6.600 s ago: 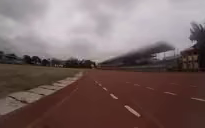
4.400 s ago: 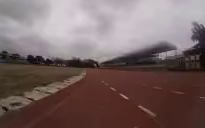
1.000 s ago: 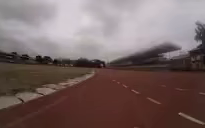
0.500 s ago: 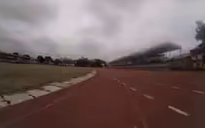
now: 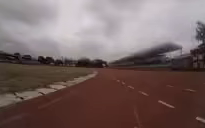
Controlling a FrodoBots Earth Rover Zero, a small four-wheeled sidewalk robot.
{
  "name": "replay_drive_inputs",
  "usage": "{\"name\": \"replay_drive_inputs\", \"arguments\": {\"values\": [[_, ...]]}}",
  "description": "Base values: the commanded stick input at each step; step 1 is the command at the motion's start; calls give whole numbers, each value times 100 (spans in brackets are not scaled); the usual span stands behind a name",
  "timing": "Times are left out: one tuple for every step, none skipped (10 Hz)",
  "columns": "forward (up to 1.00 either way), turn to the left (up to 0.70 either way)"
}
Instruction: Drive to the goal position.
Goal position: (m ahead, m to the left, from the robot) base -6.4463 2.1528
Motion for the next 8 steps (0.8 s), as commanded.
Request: {"name": "replay_drive_inputs", "arguments": {"values": [[-70,0],[-70,0],[-70,0],[-70,0],[-70,0],[-70,0],[-70,0],[-70,0]]}}
